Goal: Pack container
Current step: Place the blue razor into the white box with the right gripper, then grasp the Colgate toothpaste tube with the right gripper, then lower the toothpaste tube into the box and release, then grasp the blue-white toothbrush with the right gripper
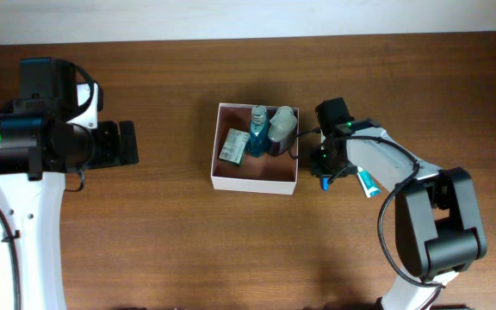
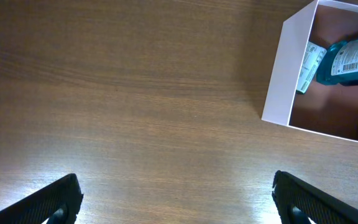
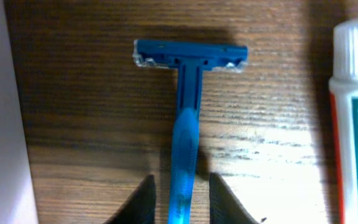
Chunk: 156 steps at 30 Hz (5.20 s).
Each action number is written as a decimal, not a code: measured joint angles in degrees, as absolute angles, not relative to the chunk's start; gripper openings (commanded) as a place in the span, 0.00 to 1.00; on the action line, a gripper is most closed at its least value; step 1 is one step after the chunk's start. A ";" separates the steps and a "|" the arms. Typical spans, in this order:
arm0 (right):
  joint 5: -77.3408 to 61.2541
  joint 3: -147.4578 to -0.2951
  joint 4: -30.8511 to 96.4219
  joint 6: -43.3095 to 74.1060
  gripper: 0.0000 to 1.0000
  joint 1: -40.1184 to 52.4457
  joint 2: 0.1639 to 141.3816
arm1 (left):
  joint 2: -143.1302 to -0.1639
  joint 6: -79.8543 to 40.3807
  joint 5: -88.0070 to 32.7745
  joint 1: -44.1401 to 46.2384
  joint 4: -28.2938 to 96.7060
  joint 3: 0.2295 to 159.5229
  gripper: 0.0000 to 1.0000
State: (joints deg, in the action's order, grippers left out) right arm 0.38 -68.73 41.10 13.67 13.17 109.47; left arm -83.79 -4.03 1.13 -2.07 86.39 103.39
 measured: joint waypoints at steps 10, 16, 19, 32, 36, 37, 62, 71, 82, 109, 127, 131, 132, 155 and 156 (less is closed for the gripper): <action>0.47 -68.84 44.12 12.14 0.04 12.73 109.47 | -83.79 -4.03 1.13 -2.07 86.39 103.39 0.99; 0.67 -71.37 52.31 11.81 0.04 10.37 109.36 | -83.79 -4.03 1.13 -2.07 86.39 103.39 0.99; 0.56 -75.29 58.48 11.75 0.04 10.00 107.50 | -83.79 -4.03 1.13 -2.07 86.35 103.39 0.99; -3.55 -89.03 59.53 -4.23 0.04 29.93 84.16 | -83.79 -4.03 1.13 -2.07 86.39 103.39 1.00; -2.96 -88.99 57.17 -12.60 0.04 35.29 88.75 | -83.79 -4.03 1.13 -2.07 86.37 103.39 0.99; -2.20 -88.99 56.34 -14.00 0.04 35.88 90.78 | -83.79 -4.03 1.13 -2.07 86.37 103.39 0.99; 0.34 -93.25 69.93 -1.69 0.58 28.75 89.21 | -83.79 -4.03 1.13 -2.07 86.39 103.39 0.99; -0.03 -89.41 69.14 3.90 0.71 9.02 89.03 | -83.79 -4.03 1.13 -2.07 86.39 103.39 0.99; -0.91 -75.05 51.99 2.50 0.68 3.16 103.70 | -83.79 -4.03 1.13 -2.07 86.39 103.39 0.99; -7.46 -76.44 58.37 3.01 0.04 4.84 100.88 | -83.79 -4.03 1.13 -2.07 86.39 103.39 0.99; -0.23 -82.21 46.26 -22.44 0.04 38.65 94.76 | -83.79 -4.03 1.13 -2.07 86.37 103.39 0.99; 5.89 -81.84 44.40 -24.95 0.32 38.17 101.23 | -83.79 -4.03 1.13 -2.07 86.37 103.39 0.99; 7.03 -81.82 44.45 -25.30 0.42 38.11 102.17 | -83.79 -4.03 1.13 -2.07 86.39 103.39 0.99; 11.35 -88.33 64.18 7.88 0.59 14.85 90.06 | -83.79 -4.03 1.13 -2.07 86.37 103.39 0.99; 11.31 -87.53 62.78 8.49 0.59 12.19 90.67 | -83.79 -4.03 1.13 -2.07 86.39 103.39 0.99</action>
State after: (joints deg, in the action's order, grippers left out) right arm 11.31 -87.53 62.78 8.49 12.19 90.67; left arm -83.79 -4.03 1.13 -2.07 86.39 103.39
